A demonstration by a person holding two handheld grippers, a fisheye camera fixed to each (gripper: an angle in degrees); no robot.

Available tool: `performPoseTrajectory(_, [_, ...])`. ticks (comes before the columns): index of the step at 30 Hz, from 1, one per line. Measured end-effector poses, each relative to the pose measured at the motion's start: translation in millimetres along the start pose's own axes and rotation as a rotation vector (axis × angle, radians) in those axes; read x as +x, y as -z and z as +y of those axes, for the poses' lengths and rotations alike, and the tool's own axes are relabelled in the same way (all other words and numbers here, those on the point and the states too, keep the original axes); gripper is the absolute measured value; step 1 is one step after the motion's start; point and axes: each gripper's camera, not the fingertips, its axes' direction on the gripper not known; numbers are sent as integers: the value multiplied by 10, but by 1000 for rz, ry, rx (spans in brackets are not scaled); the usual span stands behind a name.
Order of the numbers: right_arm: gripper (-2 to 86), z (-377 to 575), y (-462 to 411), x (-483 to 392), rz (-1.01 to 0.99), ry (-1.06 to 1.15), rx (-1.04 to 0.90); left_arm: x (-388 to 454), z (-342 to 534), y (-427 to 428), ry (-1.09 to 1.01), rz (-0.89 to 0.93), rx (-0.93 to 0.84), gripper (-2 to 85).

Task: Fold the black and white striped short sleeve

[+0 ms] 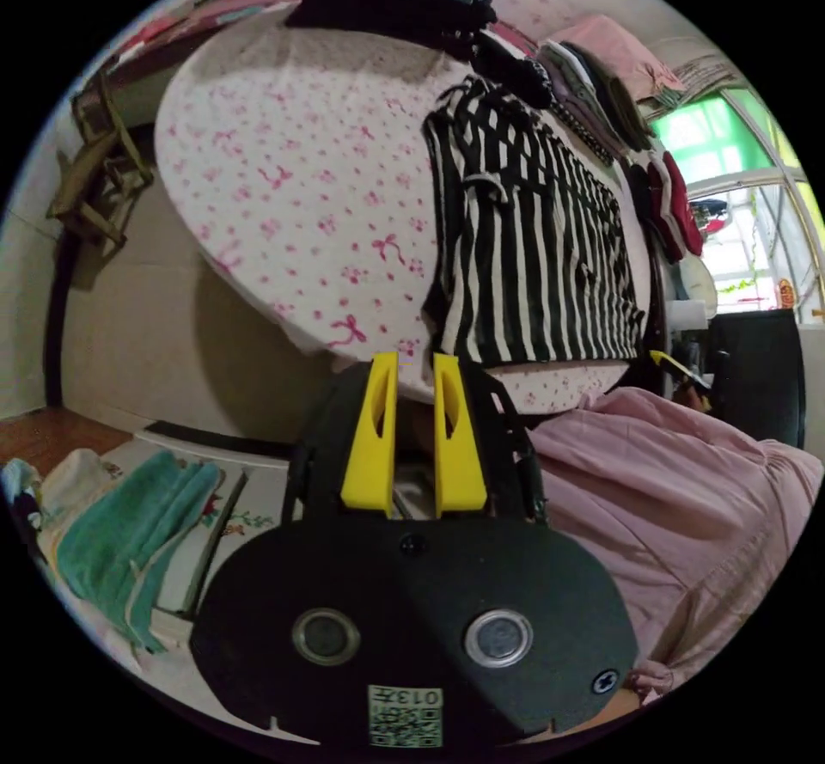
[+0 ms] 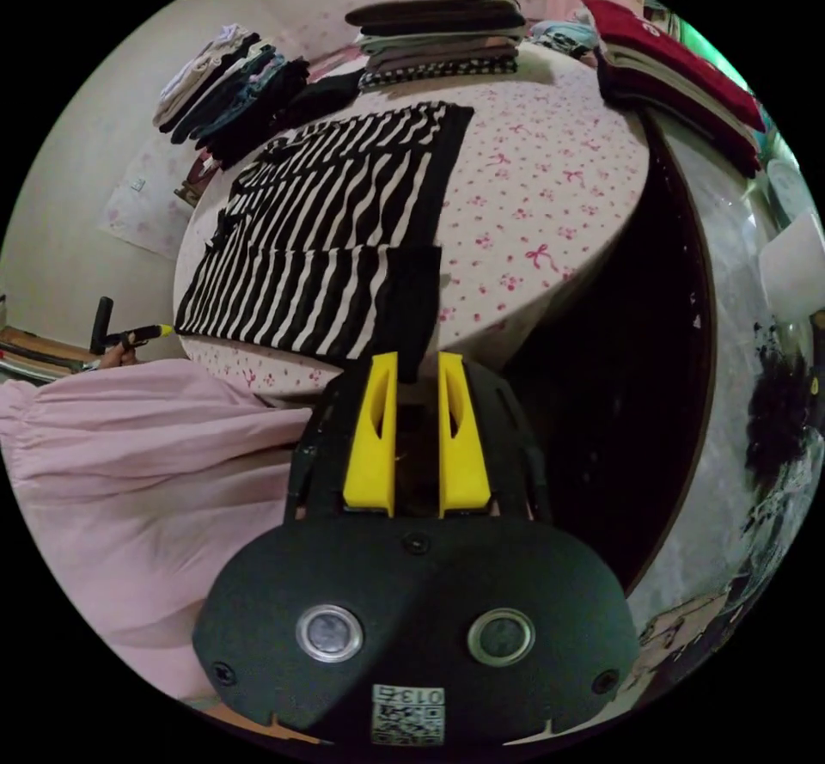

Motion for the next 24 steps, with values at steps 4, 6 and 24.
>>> performPoseTrajectory(4, [84,-232,249,-104,64,80,77,463,-324,276,-147,-177,95,86])
performPoseTrajectory(6, [86,-433,196,-269,105,169,77,789,-614,174,-241,-229,79,88])
performPoseTrajectory(24, [12,-1097,-210,-779,193,381,-67,2203,-2040,-483,-548,-351,7,19])
